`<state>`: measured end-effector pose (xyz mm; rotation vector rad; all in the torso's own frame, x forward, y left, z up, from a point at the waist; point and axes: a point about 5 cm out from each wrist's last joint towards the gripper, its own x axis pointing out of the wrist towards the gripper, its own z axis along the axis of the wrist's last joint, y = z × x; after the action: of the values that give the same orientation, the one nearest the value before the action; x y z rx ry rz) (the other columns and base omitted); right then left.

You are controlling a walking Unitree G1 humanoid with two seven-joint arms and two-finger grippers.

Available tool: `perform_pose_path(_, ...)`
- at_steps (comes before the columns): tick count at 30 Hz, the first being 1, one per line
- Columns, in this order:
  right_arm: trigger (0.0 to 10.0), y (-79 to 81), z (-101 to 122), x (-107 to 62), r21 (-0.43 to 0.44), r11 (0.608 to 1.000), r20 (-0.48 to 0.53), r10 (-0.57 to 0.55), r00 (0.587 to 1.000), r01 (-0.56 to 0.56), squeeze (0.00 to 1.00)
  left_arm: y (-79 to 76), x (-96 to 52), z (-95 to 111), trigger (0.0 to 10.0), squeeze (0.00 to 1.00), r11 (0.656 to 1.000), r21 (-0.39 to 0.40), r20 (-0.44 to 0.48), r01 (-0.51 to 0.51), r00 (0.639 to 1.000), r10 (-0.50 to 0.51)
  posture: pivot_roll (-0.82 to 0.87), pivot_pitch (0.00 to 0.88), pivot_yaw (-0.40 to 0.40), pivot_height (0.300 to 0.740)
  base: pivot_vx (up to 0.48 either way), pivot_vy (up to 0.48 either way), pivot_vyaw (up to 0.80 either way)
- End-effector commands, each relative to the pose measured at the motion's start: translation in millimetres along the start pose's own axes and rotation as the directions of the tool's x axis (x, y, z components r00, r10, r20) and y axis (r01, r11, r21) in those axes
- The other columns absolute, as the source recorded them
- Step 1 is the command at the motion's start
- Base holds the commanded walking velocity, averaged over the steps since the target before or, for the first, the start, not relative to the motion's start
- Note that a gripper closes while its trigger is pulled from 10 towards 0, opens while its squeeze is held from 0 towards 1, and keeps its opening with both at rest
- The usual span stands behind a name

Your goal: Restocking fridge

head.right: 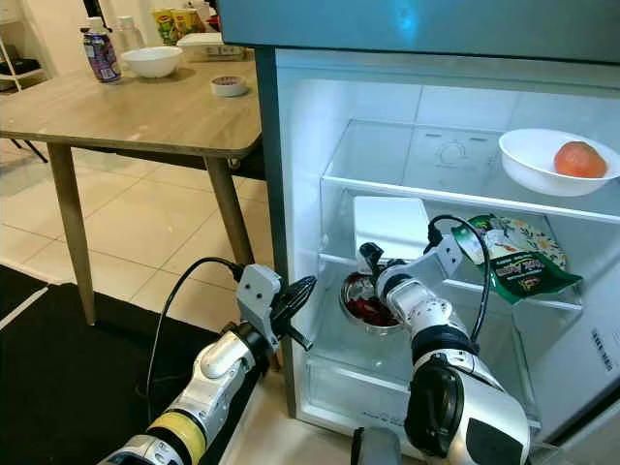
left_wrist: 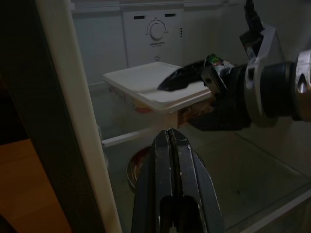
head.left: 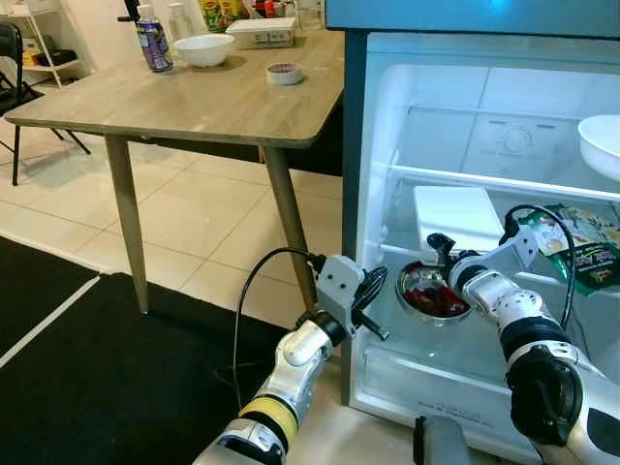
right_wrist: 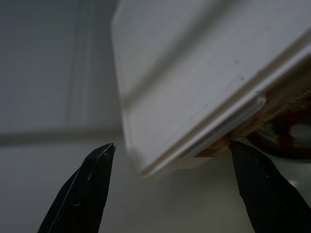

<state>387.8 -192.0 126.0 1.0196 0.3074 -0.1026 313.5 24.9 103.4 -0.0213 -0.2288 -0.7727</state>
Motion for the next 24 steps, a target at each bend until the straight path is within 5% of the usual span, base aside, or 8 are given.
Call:
perform_pose_path(1, 10.0, 9.9, 4.7, 1.2, 0.016, 0.999, 0.031, 0.036, 0.999, -0.036, 0.00, -13.9, 8.1, 3.3, 10.0, 0.00, 0.999, -0.034, 0.032, 0.017, 0.999, -0.016, -0.06, 0.000, 0.044, 0.381, 0.000, 0.000, 0.00)
perform_pose_path(13, 10.0, 10.8, -4.6, 0.2, -0.074, 0.990, -0.054, 0.120, 0.991, -0.124, 0.00, -13.4, 7.9, 3.1, 10.0, 0.00, 0.999, -0.032, 0.031, 0.015, 0.999, -0.014, -0.06, 0.000, 0.042, 0.381, 0.000, 0.000, 0.00)
perform_pose_path(19, 10.0, 5.8, -7.2, -5.3, -0.258, 0.926, -0.151, 0.244, 0.958, -0.276, 0.00, -13.5, 8.2, 3.5, 10.0, 0.00, 0.999, -0.032, 0.033, 0.017, 0.999, -0.016, -0.06, 0.000, 0.042, 0.381, 0.000, 0.000, 0.00)
perform_pose_path(24, 10.0, -6.3, 8.0, -13.5, -0.264, 0.895, -0.134, 0.335, 0.932, -0.360, 0.00, -13.6, 8.4, 3.9, 10.0, 0.00, 0.999, -0.031, 0.035, 0.018, 0.999, -0.017, -0.06, 0.000, 0.042, 0.381, 0.000, 0.000, 0.00)
